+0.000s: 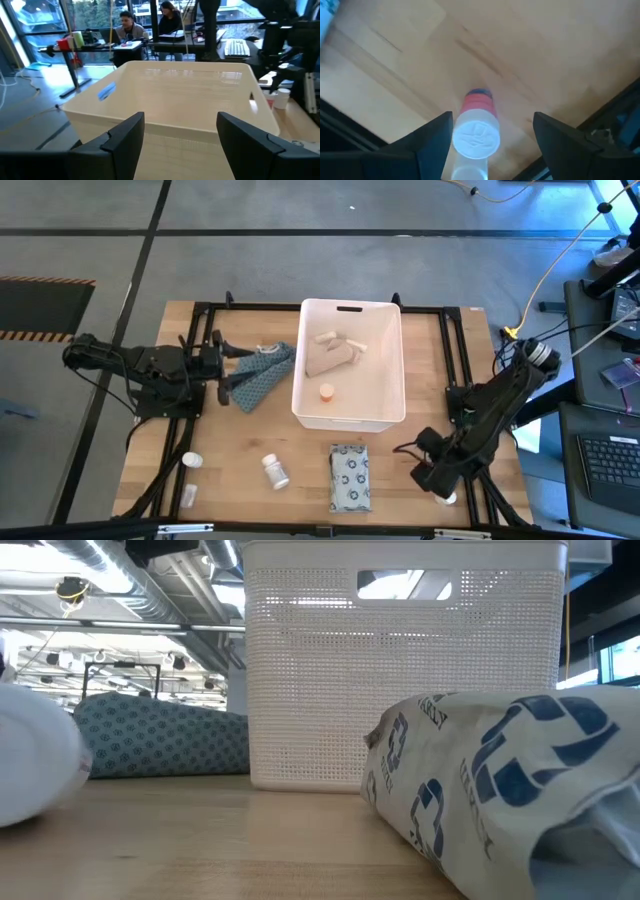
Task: Pick & place medical supplies in basket/bin
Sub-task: Put the pink medicine bottle into the white bin
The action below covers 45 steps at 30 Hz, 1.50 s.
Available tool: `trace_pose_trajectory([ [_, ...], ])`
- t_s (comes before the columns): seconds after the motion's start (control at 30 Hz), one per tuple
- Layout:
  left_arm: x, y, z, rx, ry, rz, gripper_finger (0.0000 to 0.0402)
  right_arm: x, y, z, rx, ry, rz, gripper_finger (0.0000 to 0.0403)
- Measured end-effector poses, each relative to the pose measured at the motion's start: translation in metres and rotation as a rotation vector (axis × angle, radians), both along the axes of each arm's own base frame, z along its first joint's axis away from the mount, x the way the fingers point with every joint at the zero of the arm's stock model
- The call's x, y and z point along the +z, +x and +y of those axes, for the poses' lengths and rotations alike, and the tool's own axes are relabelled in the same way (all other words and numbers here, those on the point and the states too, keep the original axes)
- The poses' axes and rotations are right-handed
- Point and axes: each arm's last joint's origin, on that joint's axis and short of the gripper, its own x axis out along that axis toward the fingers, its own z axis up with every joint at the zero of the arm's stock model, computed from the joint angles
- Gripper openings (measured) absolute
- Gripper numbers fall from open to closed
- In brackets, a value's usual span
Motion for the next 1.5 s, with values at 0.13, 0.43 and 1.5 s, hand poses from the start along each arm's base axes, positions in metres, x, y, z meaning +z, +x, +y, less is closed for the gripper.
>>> trace_pose_trajectory([
  [0.13,0.000,0.000,0.000,0.007,0.017,0.006,0.0242,-0.005,0.000,0.006,0.012,0.012,0.025,0.0278],
  [0.43,0.000,0.000,0.000,0.007,0.017,0.007,0.0242,-0.018,0.000,0.015,-0.010,-0.013,0.067,0.0278],
  [1.5,-0.001,0.000,0.000,0.007,0.017,0.008,0.0242,-0.023,0.002,0.022,-0.006,0.062,0.118,0.0171],
])
